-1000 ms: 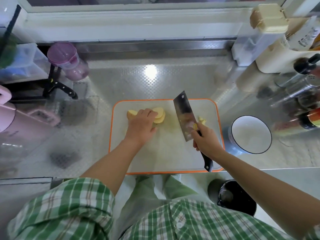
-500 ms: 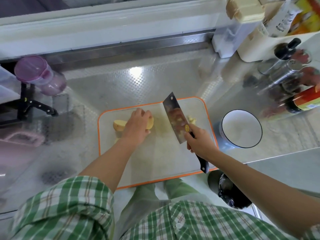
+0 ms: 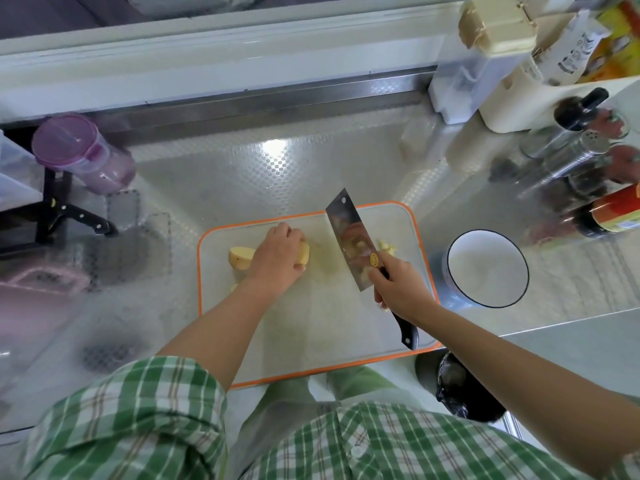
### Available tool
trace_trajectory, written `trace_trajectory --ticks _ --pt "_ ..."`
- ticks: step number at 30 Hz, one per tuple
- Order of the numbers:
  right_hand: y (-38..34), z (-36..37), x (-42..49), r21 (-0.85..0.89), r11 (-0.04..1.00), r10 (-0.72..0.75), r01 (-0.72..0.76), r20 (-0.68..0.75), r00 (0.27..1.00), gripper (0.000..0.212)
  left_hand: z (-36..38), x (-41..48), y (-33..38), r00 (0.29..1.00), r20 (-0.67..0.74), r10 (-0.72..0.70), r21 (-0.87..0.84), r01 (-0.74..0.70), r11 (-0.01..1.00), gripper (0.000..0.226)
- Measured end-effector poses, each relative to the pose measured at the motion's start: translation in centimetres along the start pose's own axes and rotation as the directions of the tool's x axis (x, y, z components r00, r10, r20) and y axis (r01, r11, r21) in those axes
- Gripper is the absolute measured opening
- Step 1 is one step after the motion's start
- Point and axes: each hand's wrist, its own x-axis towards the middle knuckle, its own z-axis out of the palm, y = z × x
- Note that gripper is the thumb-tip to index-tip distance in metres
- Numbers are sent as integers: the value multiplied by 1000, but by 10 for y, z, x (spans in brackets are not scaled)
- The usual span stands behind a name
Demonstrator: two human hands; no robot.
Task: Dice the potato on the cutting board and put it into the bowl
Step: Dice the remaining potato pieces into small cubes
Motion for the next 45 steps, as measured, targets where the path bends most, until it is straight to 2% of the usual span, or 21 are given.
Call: trace_trajectory --ticks 5,9,12,19,26,30,31,34,36,37,39,41,42,45 --pt "-1 -2 0 -9 1000 -10 10 1 1000 14 -2 0 1 996 5 86 16 -86 996 48" --pt "2 -4 1 -9 1000 -16 16 -15 1000 17 -2 0 11 935 116 336 52 -344 938 49" --pt "3 -7 2 -31 999 -18 17 -20 1000 17 3 0 13 896 165 412 74 -427 901 50" --pt "5 -7 1 -41 999 -24 23 -12 1000 16 2 -2 7 952 120 283 -61 -277 959 49" --pt "3 -5 4 -30 999 -23 23 -12 1000 15 7 -3 5 965 108 240 -113 -228 967 49" --pt "1 -5 4 -17 1000 -14 13 -16 1000 16 0 3 -2 989 4 151 -169 -148 974 51" --pt "1 -5 4 -14 1000 -12 12 -18 1000 17 -3 4 -5 991 -36 125 -121 -129 984 50" --pt "0 -5 3 -22 1000 -5 5 -22 1000 18 -7 7 -10 996 -92 4 188 14 982 46" --pt "-1 -4 3 -31 1000 -1 0 -20 1000 18 -4 6 -12 995 -85 -44 264 65 962 47" --pt "-1 -4 3 -36 999 -3 2 -19 1000 18 -3 5 -13 996 -86 -13 269 35 963 47" --pt "-1 -4 3 -37 999 -7 6 -23 1000 19 -1 3 -15 985 -75 152 183 -136 974 50" --pt "-2 -4 4 -18 1000 -3 3 -31 1000 18 1 -1 -16 941 3 337 122 -335 934 54" --pt "-2 -4 4 -8 1000 1 -1 -33 999 18 3 -3 -15 920 65 386 128 -391 911 58" --pt "-1 -5 4 2 1000 4 -4 -34 999 18 6 -3 -5 928 147 343 142 -363 921 54"
